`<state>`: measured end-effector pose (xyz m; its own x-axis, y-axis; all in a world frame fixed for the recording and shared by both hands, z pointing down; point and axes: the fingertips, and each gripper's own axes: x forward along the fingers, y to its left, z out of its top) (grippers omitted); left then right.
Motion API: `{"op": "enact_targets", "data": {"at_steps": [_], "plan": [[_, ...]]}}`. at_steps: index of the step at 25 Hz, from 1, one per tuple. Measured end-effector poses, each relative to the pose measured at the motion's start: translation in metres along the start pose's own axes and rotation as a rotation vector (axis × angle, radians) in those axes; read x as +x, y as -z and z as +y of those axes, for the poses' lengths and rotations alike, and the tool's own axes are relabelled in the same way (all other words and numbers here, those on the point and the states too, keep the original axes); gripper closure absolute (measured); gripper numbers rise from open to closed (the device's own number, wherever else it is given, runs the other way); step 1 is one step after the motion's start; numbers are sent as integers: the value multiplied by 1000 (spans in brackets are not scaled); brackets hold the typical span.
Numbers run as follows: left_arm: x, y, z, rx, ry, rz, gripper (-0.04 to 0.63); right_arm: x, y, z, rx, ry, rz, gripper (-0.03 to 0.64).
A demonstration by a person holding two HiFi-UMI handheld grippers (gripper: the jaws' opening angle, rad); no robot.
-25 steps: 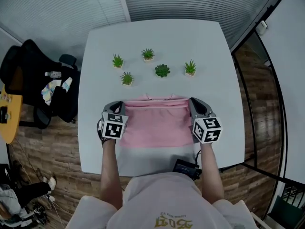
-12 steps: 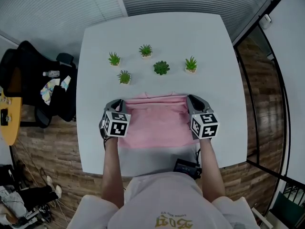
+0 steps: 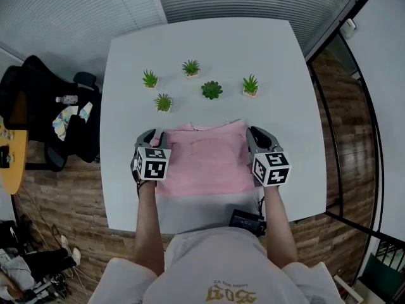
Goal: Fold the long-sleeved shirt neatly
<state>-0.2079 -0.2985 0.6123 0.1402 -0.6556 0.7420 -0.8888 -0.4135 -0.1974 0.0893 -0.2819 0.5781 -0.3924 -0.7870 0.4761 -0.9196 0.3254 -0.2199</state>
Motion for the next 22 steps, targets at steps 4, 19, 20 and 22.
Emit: {"op": "enact_targets", "data": {"at_steps": [4, 19, 20, 22], "plan": [[-16, -8, 2, -60, 28, -46, 471, -13, -4, 12, 7, -5, -23, 566], [-83, -13, -22, -155, 105, -169, 582, -60, -26, 61, -23, -40, -131, 604], [-86, -12, -25, -169, 111, -180, 586, -62, -27, 63, -26, -42, -137, 604], [-95, -14, -30, -199, 127, -212, 586, -67, -30, 67, -13, -49, -158, 604]]}}
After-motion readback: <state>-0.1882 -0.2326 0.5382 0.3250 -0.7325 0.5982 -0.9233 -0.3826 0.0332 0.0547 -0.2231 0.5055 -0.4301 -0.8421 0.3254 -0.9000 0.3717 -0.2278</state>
